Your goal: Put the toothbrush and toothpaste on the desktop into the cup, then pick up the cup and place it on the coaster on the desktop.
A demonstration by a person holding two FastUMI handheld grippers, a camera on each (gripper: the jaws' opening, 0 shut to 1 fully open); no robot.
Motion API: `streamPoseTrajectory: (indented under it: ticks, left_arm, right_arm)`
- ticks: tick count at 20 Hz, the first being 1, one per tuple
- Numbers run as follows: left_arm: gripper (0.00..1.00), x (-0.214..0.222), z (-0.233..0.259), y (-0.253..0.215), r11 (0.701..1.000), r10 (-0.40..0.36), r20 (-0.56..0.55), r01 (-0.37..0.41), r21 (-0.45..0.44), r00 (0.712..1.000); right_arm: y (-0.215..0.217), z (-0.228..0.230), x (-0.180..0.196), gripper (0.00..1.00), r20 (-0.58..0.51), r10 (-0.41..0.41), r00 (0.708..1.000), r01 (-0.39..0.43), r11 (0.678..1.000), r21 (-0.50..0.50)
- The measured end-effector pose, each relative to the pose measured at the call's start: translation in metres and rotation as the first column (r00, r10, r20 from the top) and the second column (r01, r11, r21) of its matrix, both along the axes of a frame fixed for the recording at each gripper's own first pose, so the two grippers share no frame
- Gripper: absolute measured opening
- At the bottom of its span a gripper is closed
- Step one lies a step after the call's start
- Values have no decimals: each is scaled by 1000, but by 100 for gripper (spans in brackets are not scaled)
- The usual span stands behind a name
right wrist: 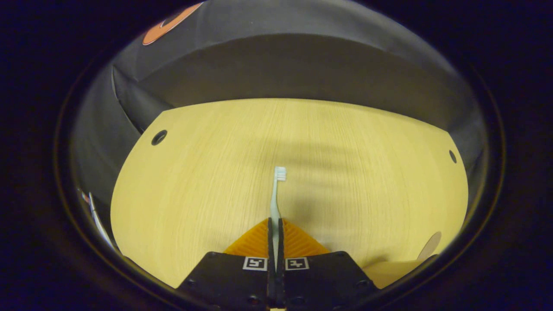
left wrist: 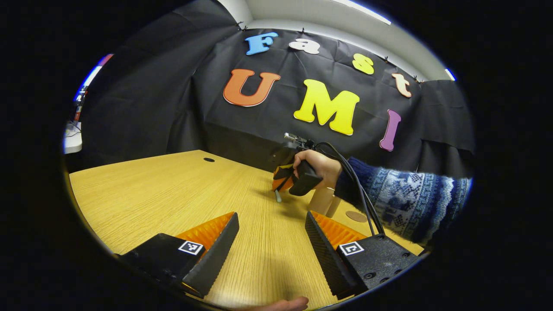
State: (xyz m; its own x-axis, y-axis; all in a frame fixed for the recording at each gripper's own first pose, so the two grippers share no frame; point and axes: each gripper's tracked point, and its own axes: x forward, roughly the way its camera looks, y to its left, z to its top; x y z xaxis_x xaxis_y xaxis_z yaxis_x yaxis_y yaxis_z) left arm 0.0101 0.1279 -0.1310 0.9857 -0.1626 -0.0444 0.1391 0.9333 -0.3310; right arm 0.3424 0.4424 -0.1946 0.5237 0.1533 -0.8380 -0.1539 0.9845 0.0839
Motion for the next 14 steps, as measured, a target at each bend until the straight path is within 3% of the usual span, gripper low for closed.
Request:
streamPoseTrajectory:
  ticks: [2,4,9,12,14]
  left_arm:
    - [98,0,0,0,1000,1,-1,-1,7,1000]
    - [98,0,-1,1,1000,8,-5,-8,17,1000]
    - [98,2,-3,1,999,33,-27,-33,26,999]
    - [98,3,-4,-6,999,37,-38,-35,41,999]
    - [98,3,-7,-14,998,32,-53,-29,54,998]
  right_arm:
    - [-2,0,-3,0,8,32,999,-32,999,-37]
    - [-4,7,-2,0,38,44,998,-44,999,-3]
    - [-28,77,-13,0,203,48,978,-65,995,79]
    - [-53,124,-26,0,338,41,940,-94,986,141]
    - [-77,156,-40,0,443,32,896,-115,980,162]
